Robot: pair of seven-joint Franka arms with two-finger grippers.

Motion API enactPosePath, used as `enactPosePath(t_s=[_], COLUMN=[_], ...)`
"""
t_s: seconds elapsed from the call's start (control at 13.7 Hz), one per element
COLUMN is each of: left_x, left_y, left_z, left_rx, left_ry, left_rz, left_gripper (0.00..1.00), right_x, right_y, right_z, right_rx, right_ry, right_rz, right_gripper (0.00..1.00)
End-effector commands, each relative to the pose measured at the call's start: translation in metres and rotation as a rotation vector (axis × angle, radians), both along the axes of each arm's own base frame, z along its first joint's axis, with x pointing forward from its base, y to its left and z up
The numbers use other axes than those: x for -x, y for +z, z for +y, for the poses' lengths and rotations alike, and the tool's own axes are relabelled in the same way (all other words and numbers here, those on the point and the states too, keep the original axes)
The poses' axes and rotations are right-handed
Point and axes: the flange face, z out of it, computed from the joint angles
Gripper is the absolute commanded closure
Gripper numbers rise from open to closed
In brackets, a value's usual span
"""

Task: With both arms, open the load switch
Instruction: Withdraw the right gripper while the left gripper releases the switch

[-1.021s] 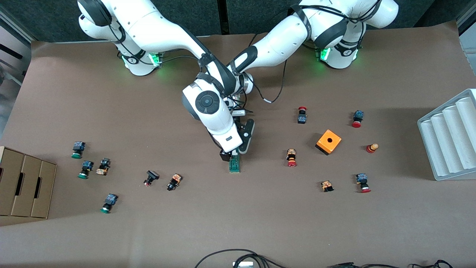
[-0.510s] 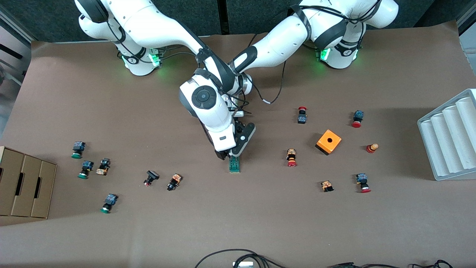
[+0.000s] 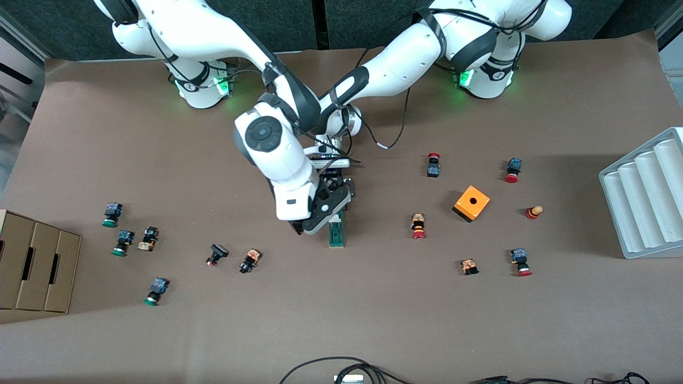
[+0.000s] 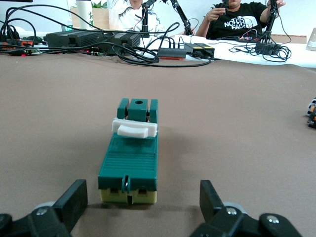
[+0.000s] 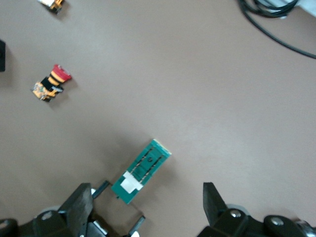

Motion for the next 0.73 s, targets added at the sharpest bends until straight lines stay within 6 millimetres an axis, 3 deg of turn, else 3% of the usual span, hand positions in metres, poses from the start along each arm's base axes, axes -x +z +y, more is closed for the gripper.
enactPosePath(t_s=[0.0, 0.15, 0.29, 0.51, 0.66], left_x=[0.013, 0.021, 0.030, 0.033, 0.034], left_y=[0.016, 0.022, 0.041, 0.068, 0.092], left_z=[-0.014, -0.019, -0.026, -0.032, -0.036], left_rx=[0.027, -0.007, -0.051, -0.127, -0.147], left_ry=[0.040, 0.055, 0.073, 0.094, 0.115], left_rz=[0.042, 0.071, 0.126, 0.195, 0.249], left_gripper=[0.00, 0.00, 0.00, 0.00, 0.00], right_x=[0.006, 0.004, 0.005, -0.001, -0.013], right_y=[0.025, 0.040, 0.056, 0.083, 0.098], right_z=[-0.014, -0.031, -0.044, -0.082, -0.119], right_rx=[-0.011, -0.003, -0.022, -0.038, -0.090], right_ry=[-0.025, -0.043, -0.068, -0.117, -0.185], right_rz=[0.048, 0.073, 0.119, 0.165, 0.204], right_gripper=[0.00, 0.00, 0.00, 0.00, 0.00])
